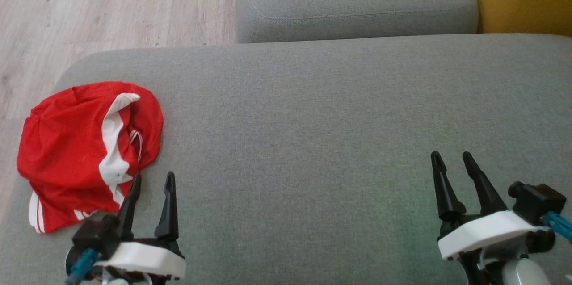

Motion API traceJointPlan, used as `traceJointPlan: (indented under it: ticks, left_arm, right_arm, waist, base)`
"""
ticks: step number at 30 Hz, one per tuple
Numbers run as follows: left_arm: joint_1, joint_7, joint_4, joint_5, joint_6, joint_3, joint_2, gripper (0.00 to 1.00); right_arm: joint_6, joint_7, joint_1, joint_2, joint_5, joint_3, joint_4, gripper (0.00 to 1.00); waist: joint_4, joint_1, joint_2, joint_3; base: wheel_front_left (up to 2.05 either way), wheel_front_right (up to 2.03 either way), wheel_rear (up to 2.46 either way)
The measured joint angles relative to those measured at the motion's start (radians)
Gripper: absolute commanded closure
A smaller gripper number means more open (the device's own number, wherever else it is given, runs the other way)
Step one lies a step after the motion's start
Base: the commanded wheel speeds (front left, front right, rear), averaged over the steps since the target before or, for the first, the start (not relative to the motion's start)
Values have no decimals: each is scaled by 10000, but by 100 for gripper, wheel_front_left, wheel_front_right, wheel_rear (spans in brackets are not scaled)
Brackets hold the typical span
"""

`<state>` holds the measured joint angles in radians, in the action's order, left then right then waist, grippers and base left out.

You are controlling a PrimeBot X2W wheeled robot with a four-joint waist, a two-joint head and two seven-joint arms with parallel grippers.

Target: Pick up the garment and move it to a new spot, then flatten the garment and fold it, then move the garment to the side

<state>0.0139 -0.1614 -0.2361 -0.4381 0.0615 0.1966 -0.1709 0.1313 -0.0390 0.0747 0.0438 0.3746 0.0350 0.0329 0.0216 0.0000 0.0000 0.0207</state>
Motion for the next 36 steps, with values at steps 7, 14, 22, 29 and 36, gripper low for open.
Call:
traceJointPlan:
  ticks: [7,14,22,29,36]
  left_arm:
    - [0,-207,-194,732,-12,151,-40,0]
    - [0,-439,-380,1528,-100,314,-79,0]
    - [2,-700,-646,2086,-107,360,-86,0]
    - [3,-880,-844,2629,-184,460,-98,0]
    - [4,-878,-965,2604,-267,499,-96,0]
  right_arm:
    - [2,-54,69,-2,-800,2,-251,0]
    - [2,-65,390,-2,-1519,-6,-495,0]
    - [2,-61,411,-2,-2217,-6,-692,0]
    - [2,-50,446,-4,-2828,-6,-859,0]
    - [2,-48,557,-4,-2773,-6,-846,0]
  waist:
    - [-20,0,0,-6]
    - [-5,0,0,10]
    - [11,0,0,38]
    - [28,0,0,39]
    - [38,0,0,56]
  base:
    - [0,0,0]
    - [0,0,0]
    - [0,0,0]
    - [0,0,0]
    - [0,0,0]
